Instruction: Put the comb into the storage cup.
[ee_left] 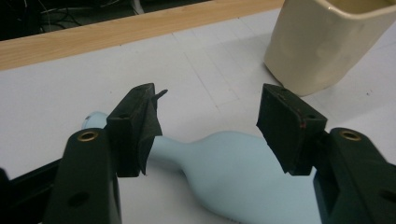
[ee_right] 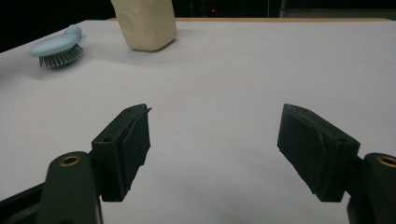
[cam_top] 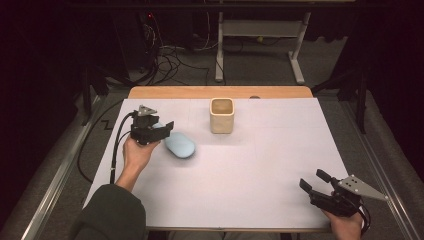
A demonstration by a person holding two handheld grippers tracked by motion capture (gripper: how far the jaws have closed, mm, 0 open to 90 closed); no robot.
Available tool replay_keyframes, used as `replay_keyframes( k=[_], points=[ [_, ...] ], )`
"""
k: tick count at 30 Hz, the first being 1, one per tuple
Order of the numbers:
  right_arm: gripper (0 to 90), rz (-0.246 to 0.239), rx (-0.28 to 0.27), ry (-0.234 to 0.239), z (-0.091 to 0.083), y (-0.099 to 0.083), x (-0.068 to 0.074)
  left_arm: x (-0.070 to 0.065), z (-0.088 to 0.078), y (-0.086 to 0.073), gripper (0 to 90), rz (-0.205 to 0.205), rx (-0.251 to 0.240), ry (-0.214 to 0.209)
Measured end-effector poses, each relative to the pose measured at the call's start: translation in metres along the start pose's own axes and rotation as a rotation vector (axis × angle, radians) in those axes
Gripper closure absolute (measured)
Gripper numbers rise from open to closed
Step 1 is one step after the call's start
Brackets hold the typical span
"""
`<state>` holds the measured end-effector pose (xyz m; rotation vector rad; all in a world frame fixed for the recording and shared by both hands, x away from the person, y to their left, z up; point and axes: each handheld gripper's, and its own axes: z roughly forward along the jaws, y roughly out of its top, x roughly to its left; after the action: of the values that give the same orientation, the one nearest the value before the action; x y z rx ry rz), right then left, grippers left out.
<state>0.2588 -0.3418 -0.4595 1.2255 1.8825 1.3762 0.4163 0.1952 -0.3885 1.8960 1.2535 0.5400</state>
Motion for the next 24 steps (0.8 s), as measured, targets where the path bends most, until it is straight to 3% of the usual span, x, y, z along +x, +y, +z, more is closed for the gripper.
replay_keyframes(
  k=[4,11,13,15,18,24],
  points=[
    [26.2,0.003,-0.005,-0.001,0.000,0.000,0.000,0.004,0.004,0.002,39.1,-0.020,0.028,0.003],
    [26.2,0.004,-0.003,0.002,0.000,0.000,0.000,0.006,0.003,0.006,41.8,-0.014,0.051,0.015],
    [26.2,0.003,-0.002,0.001,0.000,0.000,0.000,0.006,0.002,0.010,42.8,0.004,0.086,0.013],
    [26.2,0.002,-0.001,0.002,0.001,0.000,0.000,0.003,-0.001,0.014,44.0,0.004,0.068,-0.016],
    [26.2,0.002,-0.002,0.004,0.001,0.000,0.001,0.001,0.003,0.021,44.2,0.031,0.103,0.001],
    [26.2,0.006,-0.003,0.009,0.000,0.000,0.000,0.001,0.014,0.032,45.1,0.056,0.151,-0.005]
  ],
)
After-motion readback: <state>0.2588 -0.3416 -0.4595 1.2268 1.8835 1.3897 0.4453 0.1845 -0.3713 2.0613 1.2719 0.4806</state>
